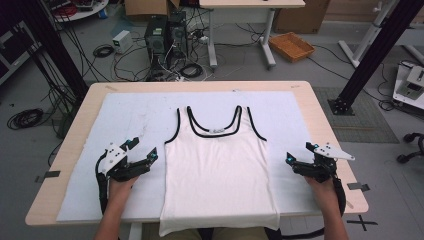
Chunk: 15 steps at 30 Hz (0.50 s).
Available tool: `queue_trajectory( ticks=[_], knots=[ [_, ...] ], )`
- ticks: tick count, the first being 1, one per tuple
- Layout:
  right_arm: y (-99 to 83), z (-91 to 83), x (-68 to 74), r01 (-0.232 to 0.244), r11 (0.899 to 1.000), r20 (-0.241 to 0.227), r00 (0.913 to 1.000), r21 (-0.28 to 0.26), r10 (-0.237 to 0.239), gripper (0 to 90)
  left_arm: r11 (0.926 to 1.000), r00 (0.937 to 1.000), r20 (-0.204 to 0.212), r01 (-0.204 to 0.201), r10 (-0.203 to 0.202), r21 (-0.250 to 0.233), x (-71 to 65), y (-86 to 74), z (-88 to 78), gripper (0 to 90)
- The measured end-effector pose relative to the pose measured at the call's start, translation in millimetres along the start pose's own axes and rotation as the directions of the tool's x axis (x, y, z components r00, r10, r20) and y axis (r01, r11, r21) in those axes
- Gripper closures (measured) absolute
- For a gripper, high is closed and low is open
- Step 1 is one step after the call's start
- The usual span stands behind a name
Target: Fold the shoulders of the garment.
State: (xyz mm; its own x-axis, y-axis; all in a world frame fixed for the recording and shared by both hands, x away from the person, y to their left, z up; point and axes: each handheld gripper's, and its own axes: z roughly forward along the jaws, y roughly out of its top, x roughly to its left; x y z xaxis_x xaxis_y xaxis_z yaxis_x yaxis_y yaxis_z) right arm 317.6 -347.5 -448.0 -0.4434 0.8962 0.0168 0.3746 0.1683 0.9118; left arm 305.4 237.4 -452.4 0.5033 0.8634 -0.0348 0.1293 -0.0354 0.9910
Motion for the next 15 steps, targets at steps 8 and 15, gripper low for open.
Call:
queue_trajectory(
  ticks=[8, 15],
  knots=[
    [0.3, 0.7, -0.3, -0.005, 1.0, 0.0, 1.0, 0.007, 0.005, 12.4, 1.0, 1.0, -0.004, 0.002, -0.002, 0.005, -0.2, 0.2, 0.5, 21.3],
    [2.6, 5.5, -1.7, -0.021, 0.998, 0.015, 0.9997, 0.056, 0.021, 12.4, 0.9999, 0.9999, -0.001, -0.014, 0.014, 0.008, -1.8, 0.2, -0.3, 21.3]
  ],
)
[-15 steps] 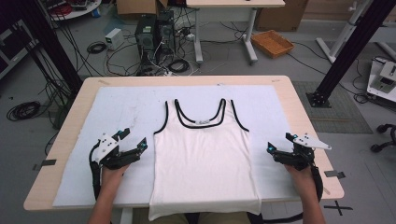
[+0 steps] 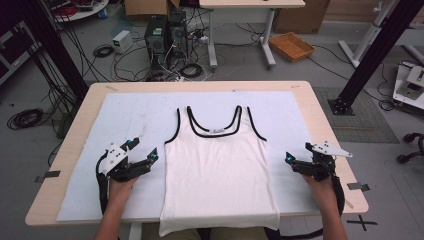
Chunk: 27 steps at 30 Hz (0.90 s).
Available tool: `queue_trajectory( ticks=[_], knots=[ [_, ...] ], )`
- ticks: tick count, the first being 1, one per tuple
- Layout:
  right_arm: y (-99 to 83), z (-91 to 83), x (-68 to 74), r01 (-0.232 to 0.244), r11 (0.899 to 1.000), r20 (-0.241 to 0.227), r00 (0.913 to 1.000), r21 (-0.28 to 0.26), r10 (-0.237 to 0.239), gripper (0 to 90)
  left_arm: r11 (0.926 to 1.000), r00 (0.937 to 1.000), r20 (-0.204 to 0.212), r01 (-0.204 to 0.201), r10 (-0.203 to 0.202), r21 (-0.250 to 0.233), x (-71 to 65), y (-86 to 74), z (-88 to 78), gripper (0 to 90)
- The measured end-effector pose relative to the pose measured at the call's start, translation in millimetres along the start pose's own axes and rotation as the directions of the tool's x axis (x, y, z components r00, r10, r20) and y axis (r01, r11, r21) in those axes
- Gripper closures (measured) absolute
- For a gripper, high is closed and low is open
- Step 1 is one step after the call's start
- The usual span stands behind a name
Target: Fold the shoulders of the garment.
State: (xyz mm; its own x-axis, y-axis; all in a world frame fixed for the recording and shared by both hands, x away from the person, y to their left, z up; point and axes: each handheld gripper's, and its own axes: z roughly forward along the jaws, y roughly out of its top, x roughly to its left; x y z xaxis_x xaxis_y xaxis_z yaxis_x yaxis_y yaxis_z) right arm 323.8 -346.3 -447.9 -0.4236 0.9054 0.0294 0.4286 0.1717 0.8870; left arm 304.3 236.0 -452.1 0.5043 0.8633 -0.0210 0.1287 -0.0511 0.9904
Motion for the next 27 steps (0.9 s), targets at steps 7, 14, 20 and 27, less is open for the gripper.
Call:
queue_trajectory(
  ticks=[7, 14, 20, 27],
  knots=[
    [9.7, 4.0, 8.2, 0.05, 0.999, 0.005, 0.9987, 0.013, -0.05, 12.4, 0.9999, 0.9999, 0.001, -0.016, 0.016, 0.003, -2.0, 0.0, -0.4, 21.3],
    [35.3, 14.3, 27.0, 0.077, 0.997, -0.086, 0.9934, -0.003, -0.077, 12.4, 1.0, 1.0, -0.005, -0.002, 0.002, 0.005, -1.1, 0.1, -0.3, 21.3],
    [71.5, 46.4, 34.0, 0.047, 0.997, -0.098, 0.9943, 0.062, -0.04, 15.6, 1.0, 1.0, -0.008, -0.004, 0.004, 0.009, -1.6, 0.2, -0.2, 21.3],
    [108.8, 96.3, 48.7, 0.006, 0.99, -0.079, 0.9968, 0.139, 0.005, 15.6, 1.0, 1.0, -0.007, 0.0, 0.0, 0.006, -1.0, 0.1, 0.0, 21.3]
  ],
)
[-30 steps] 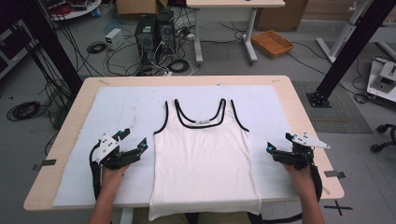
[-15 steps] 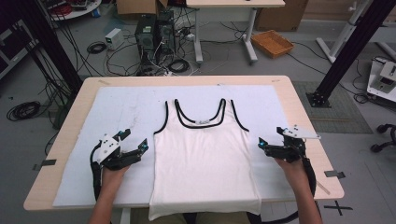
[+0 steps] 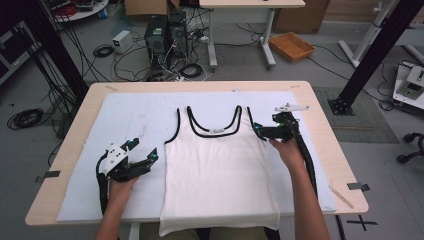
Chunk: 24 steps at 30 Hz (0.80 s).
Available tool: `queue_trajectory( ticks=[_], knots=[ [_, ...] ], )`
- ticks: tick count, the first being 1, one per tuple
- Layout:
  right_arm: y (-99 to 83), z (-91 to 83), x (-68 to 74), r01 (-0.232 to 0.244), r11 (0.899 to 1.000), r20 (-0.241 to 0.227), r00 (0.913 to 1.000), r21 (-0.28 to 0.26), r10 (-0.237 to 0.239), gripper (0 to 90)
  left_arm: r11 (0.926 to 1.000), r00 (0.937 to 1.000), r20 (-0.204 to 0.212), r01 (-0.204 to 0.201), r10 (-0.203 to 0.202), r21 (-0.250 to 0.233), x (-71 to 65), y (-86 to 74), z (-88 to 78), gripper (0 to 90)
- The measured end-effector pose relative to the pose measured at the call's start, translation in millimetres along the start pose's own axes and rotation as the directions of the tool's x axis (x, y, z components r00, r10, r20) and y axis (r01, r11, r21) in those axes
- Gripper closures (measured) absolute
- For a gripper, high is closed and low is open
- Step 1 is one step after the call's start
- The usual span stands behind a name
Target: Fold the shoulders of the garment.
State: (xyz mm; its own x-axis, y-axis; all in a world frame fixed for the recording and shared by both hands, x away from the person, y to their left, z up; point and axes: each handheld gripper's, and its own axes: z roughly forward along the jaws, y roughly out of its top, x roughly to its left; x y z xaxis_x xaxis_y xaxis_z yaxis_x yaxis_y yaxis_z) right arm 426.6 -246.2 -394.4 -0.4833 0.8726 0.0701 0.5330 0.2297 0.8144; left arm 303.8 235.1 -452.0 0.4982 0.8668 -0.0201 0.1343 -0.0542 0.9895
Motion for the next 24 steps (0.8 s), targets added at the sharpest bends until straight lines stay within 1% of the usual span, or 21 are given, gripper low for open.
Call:
queue_trajectory(
  ticks=[3, 6, 8, 10, 11, 12, 13, 14, 16, 17, 18, 19, 20, 21, 22, 24],
  knots=[
    [6.9, 14.6, 1.2, -0.017, 1.0, 0.023, 0.9996, 0.025, 0.016, 15.7, 1.0, 1.0, -0.001, 0.001, -0.001, -0.001, -0.2, -0.1, 0.2, 21.3],
    [6.9, 26.5, -0.6, -0.042, 0.999, 0.03, 0.9987, 0.024, 0.042, 15.7, 1.0, 1.0, -0.003, 0.007, -0.007, -0.001, 0.2, -0.1, 0.0, 21.3],
    [5.8, 37.1, -3.4, -0.058, 0.998, 0.047, 0.9973, 0.033, 0.056, 15.8, 0.9999, 0.9999, -0.006, 0.011, -0.011, 0.001, 1.1, 0.0, -0.2, 21.3],
    [6.1, 47.6, -3.9, -0.054, 0.996, 0.069, 0.9964, 0.07, 0.049, 15.8, 0.9998, 0.9998, -0.011, 0.018, -0.018, 0.002, 1.4, -0.1, -0.1, 21.3],
    [6.1, 47.6, -3.9, -0.054, 0.996, 0.069, 0.9964, 0.07, 0.049, 15.8, 0.9998, 0.9998, -0.011, 0.018, -0.018, 0.002, 1.4, -0.1, -0.1, 21.3],
    [6.9, 53.0, -3.6, -0.047, 0.995, 0.076, 0.9962, 0.087, 0.041, 16.0, 0.9997, 0.9996, -0.015, 0.023, -0.023, 0.001, 1.3, -0.1, 0.3, 21.3],
    [9.0, 62.2, -2.0, -0.032, 0.993, 0.095, 0.9953, 0.116, 0.021, 17.3, 0.9997, 0.9995, -0.017, 0.025, -0.025, 0.003, 1.2, 0.0, 0.2, 21.3],
    [10.1, 67.2, -0.6, -0.026, 0.992, 0.101, 0.9948, 0.124, 0.013, 19.4, 0.9997, 0.9996, -0.017, 0.024, -0.024, 0.004, 1.4, 0.0, 0.3, 21.4],
    [11.6, 75.9, 1.5, -0.02, 0.991, 0.121, 0.9927, 0.133, 0.004, 27.0, 0.9996, 0.9994, -0.02, 0.028, -0.028, 0.002, 1.2, -0.1, 0.3, 21.4],
    [12.0, 79.2, 2.0, -0.016, 0.989, 0.133, 0.9911, 0.147, -0.004, 28.0, 0.9997, 0.9995, -0.02, 0.024, -0.024, 0.002, 1.0, -0.1, 0.3, 21.4],
    [12.1, 84.9, 1.6, -0.025, 0.986, 0.144, 0.9896, 0.164, 0.002, 29.0, 0.9998, 0.9996, -0.02, 0.019, -0.019, 0.003, 0.9, -0.1, 0.2, 21.4],
    [12.1, 87.8, 1.0, -0.038, 0.984, 0.141, 0.9899, 0.173, 0.013, 33.6, 0.9999, 0.9997, -0.022, 0.014, -0.014, 0.004, 0.6, 0.0, 0.3, 21.4],
    [11.7, 92.7, -0.1, -0.053, 0.981, 0.128, 0.9914, 0.188, 0.029, 39.2, 0.9998, 0.9996, -0.021, 0.018, -0.018, 0.002, 0.1, -0.1, 0.5, 21.5],
    [11.4, 94.8, 0.5, -0.057, 0.979, 0.121, 0.9921, 0.197, 0.034, 41.6, 0.9999, 0.9997, -0.021, 0.014, -0.014, 0.006, 0.1, -0.1, 0.3, 21.5],
    [10.2, 97.8, 0.9, -0.04, 0.976, 0.114, 0.9934, 0.212, 0.016, 42.9, 0.9999, 0.9996, -0.023, 0.016, -0.016, 0.005, 0.0, -0.1, 0.5, 21.5],
    [9.0, 98.5, 2.2, -0.04, 0.98, 0.122, 0.9924, 0.197, 0.016, 48.2, 0.9998, 0.9996, -0.024, 0.018, -0.017, 0.003, 0.0, -0.1, 0.5, 21.5]
  ],
)
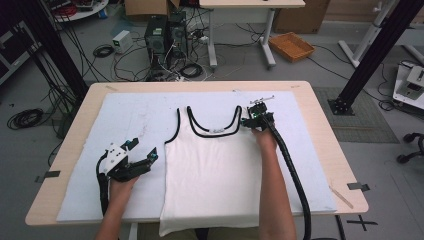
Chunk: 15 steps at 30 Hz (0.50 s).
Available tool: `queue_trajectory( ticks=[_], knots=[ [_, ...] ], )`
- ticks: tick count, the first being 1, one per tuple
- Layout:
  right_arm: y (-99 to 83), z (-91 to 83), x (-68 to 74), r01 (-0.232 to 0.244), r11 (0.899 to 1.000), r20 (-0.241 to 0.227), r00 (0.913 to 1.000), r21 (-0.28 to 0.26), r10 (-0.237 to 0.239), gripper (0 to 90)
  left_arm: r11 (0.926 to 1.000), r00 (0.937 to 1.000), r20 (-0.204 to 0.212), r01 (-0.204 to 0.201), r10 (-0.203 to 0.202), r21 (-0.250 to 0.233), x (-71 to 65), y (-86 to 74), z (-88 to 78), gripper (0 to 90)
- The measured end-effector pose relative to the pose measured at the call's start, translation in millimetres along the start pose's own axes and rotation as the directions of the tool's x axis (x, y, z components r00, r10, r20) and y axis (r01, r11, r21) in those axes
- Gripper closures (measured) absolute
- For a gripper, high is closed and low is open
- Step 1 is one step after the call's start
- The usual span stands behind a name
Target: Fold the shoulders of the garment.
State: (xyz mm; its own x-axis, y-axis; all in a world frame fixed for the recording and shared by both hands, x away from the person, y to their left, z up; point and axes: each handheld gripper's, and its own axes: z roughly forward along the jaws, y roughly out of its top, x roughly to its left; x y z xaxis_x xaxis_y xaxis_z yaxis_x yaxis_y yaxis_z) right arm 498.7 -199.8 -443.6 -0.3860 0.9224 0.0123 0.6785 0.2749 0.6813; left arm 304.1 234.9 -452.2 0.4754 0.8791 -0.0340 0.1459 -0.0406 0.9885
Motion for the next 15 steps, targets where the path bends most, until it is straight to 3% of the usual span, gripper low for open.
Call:
queue_trajectory(
  ticks=[1, 3, 4, 6, 8, 10, 15],
  knots=[
    [-0.2, -0.1, -0.3, -0.001, 1.0, -0.004, 1.0, -0.004, 0.001, 56.0, 1.0, 1.0, -0.002, -0.003, 0.003, 0.002, 0.0, 0.0, -0.3, 21.5],
    [-1.1, -2.8, -0.5, -0.001, 1.0, -0.024, 0.9997, -0.008, 0.001, 79.8, 0.9999, 0.9999, -0.006, -0.01, 0.01, 0.0, -0.9, -0.1, -0.6, 21.5],
    [-1.8, -2.9, 0.1, -0.001, 1.0, -0.04, 0.9992, -0.011, 0.001, 82.7, 0.9999, 0.9999, -0.006, -0.015, 0.015, -0.002, -1.2, -0.1, -0.7, 21.5],
    [-2.7, -4.2, 3.1, 0.013, 1.0, -0.038, 0.9992, -0.022, -0.014, 86.2, 0.9998, 0.9998, -0.008, -0.02, 0.02, -0.002, -1.7, -0.2, -1.2, 21.5],
    [-5.0, -8.1, 4.0, 0.009, 0.998, -0.072, 0.9973, -0.061, -0.014, 86.9, 0.9998, 0.9998, -0.007, -0.019, 0.019, -0.002, -1.4, -0.2, -1.2, 21.5],
    [-9.1, -15.8, 4.2, 0.041, 0.993, -0.083, 0.9953, -0.115, -0.05, 86.9, 0.9999, 0.9999, -0.007, -0.014, 0.014, -0.005, -1.5, -0.3, -0.9, 21.5],
    [-24.5, -36.1, 2.6, 0.079, 0.979, -0.14, 0.9844, -0.19, -0.106, 87.0, 0.9998, 0.9998, -0.009, -0.02, 0.02, 0.001, -1.8, 0.0, -0.8, 21.5]
  ],
)
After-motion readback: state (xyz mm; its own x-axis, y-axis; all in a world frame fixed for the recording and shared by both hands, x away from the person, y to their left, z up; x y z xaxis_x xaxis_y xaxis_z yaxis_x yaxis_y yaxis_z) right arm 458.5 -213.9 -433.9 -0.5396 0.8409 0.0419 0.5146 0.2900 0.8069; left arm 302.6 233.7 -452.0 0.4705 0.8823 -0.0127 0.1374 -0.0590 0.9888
